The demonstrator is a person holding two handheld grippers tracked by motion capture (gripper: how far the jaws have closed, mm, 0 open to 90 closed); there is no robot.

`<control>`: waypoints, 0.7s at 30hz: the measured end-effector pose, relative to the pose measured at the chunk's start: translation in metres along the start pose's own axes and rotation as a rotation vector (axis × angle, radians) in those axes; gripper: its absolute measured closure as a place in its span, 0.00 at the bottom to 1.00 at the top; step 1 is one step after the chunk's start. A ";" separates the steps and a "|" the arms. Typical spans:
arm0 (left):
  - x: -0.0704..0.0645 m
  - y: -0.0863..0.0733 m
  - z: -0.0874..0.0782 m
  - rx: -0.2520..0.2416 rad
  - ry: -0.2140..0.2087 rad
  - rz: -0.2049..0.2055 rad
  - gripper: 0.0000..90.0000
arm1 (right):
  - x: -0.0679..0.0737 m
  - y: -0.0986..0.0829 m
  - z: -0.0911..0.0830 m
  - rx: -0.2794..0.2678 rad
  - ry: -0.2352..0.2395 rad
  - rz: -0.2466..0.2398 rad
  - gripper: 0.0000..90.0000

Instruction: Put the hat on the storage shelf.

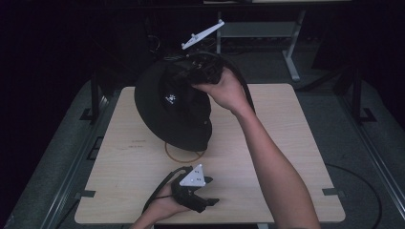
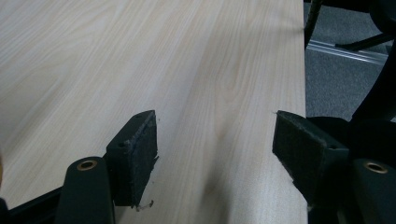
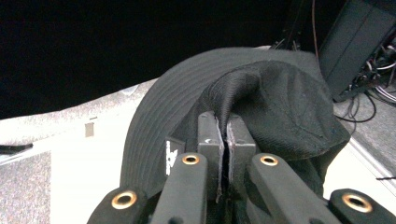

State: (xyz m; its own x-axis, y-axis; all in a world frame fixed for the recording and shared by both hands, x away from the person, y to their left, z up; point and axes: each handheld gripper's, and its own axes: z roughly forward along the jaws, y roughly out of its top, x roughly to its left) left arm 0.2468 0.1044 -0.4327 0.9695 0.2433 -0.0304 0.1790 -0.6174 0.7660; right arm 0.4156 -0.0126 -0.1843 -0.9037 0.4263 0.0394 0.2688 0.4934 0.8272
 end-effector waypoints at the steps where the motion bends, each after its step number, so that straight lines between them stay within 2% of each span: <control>1: 0.000 0.000 0.000 0.001 -0.001 0.001 0.33 | 0.001 0.001 0.003 -0.003 0.007 0.012 0.96; 12: -0.002 0.000 0.003 0.005 -0.005 0.001 0.33 | 0.007 0.004 0.035 0.007 0.049 0.029 0.92; 13: -0.002 0.000 0.003 0.006 -0.006 0.004 0.33 | 0.008 0.003 0.039 0.007 0.050 0.014 0.91; 17: -0.005 0.000 0.005 0.011 -0.015 0.007 0.33 | 0.011 0.002 0.047 0.030 0.055 0.036 0.82; 19: -0.006 0.000 0.006 0.011 -0.015 0.015 0.33 | 0.011 -0.002 0.051 0.041 0.057 0.033 0.73; 21: -0.007 0.000 0.006 0.012 -0.017 0.014 0.33 | 0.010 -0.005 0.052 0.054 0.065 0.035 0.69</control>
State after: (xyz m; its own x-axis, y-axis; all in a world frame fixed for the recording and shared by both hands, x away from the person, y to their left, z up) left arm 0.2415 0.0982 -0.4365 0.9746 0.2217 -0.0308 0.1671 -0.6294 0.7589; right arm 0.4230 0.0286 -0.2177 -0.9127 0.3947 0.1062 0.3171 0.5199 0.7932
